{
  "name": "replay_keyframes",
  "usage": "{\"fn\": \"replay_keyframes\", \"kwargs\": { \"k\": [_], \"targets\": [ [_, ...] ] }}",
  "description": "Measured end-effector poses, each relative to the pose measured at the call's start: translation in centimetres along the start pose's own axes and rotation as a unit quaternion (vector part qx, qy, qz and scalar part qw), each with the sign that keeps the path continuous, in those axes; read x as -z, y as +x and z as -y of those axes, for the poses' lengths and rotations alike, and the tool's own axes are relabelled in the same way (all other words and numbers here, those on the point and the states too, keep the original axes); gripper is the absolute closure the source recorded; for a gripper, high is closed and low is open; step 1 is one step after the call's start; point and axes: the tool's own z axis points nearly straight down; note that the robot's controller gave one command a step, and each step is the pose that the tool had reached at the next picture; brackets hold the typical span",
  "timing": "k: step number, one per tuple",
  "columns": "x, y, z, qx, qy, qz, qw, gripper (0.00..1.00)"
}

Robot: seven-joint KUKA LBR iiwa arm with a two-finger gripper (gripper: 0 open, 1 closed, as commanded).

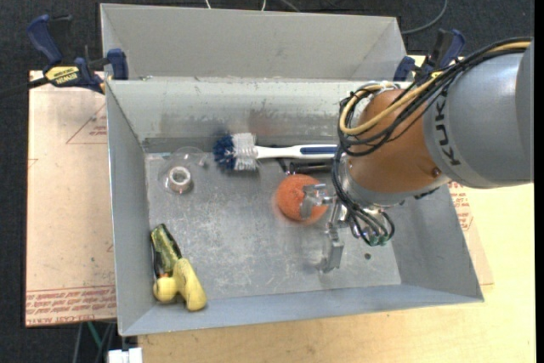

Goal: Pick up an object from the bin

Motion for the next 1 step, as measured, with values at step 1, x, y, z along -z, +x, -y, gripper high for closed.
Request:
{"fn": "replay_keyframes", "kwargs": {
  "k": [1],
  "targets": [
    [-0.81,0.28,-1.16,0.003,0.002,-0.0004,1.0,0.0]
  ]
}}
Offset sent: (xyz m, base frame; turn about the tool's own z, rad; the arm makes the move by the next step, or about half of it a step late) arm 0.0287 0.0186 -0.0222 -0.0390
